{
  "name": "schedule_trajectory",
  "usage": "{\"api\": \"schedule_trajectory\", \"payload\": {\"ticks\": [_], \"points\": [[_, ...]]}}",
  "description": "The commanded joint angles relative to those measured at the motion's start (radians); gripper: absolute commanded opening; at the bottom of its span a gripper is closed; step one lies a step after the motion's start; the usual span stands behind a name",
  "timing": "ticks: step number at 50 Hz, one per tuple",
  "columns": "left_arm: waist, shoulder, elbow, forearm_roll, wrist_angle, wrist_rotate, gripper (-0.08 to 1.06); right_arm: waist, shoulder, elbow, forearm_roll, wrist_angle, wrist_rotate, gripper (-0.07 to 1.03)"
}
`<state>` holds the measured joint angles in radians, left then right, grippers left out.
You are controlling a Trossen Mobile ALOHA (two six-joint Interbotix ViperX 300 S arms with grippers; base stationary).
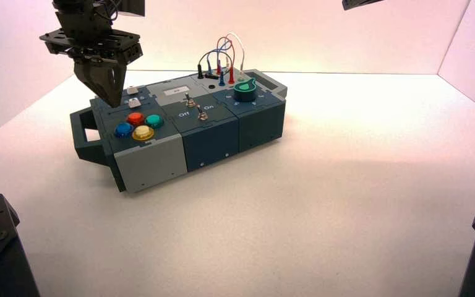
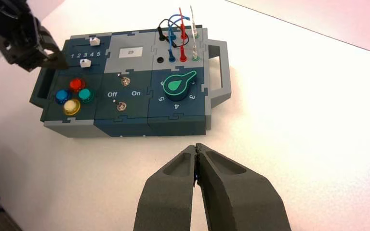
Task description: Move the bottom slider to position 4.
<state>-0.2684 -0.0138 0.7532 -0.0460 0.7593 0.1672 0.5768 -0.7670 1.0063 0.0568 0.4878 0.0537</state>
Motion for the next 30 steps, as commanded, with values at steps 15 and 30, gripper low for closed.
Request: {"api": "schedule_trajectory", "payload": {"ticks": [15, 30], "points": [[0.005, 0.011, -0.051, 0.003, -0.008, 0.009, -0.03, 0.000, -0.002, -0.028, -0.003, -0.008, 0.002, -0.02], [0.005, 0.031, -0.058, 0.005, -0.008, 0.012, -0.03, 0.000, -0.002, -0.029, -0.003, -0.008, 0.000, -0.02]]}}
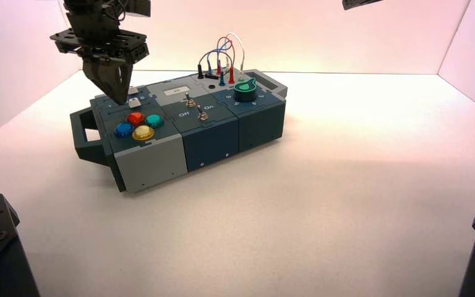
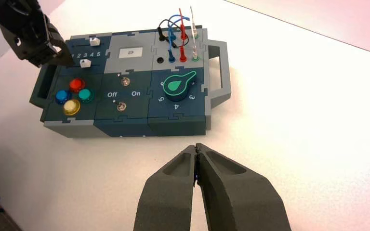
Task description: Move the bottom slider to position 4.
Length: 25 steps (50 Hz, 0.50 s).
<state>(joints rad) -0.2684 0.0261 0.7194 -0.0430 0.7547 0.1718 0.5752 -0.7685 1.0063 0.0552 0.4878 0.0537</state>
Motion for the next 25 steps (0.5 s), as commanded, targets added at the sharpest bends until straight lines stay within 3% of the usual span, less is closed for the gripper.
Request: {"api": "schedule_trajectory", "payload": {"ticks": [1, 25], "points": [[0.005, -0.009, -0.025, 0.002, -0.003, 0.008, -0.03, 0.002, 0.000, -0.028, -0.002, -0.008, 0.000, -0.02], [0.005, 0.006, -0.035, 0.002, -0.012, 0.014, -0.03, 0.002, 0.000, -0.029, -0.002, -0.009, 0.002, -0.02]]}}
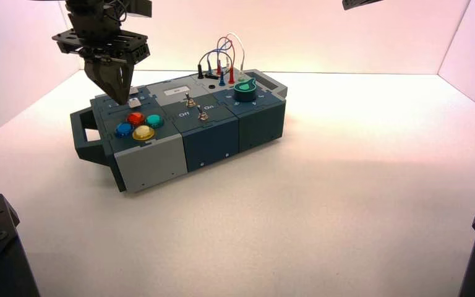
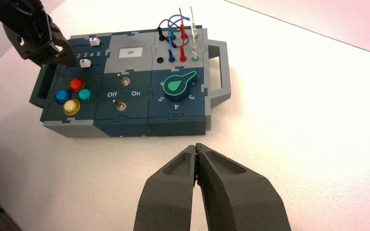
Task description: Move the bottom slider to position 4.
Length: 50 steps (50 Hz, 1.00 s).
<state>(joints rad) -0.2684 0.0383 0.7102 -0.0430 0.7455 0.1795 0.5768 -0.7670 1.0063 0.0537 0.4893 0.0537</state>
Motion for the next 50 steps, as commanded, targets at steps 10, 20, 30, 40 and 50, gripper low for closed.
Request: {"api": "schedule_trajectory", "payload": {"ticks": [10, 20, 30, 40, 50], "points": [[0.005, 0.002, -0.028, 0.002, -0.003, 0.006, -0.03, 0.000, -0.002, -0.031, 0.000, -0.011, 0.000, -0.02], [0.006, 0.002, -0.034, 0.002, -0.003, 0.006, -0.03, 0.000, -0.002, -0.031, -0.002, -0.011, 0.000, -0.02], [0.006, 0.002, -0.046, 0.003, -0.003, 0.006, -0.03, 0.000, -0.002, -0.032, -0.002, -0.012, 0.000, -0.02], [0.005, 0.002, -0.048, 0.002, -0.003, 0.008, -0.03, 0.000, -0.002, -0.032, -0.002, -0.012, 0.000, -0.02], [0.005, 0.002, -0.048, 0.002, -0.002, 0.008, -0.03, 0.000, -0.003, -0.034, -0.002, -0.012, 0.000, -0.02]]}}
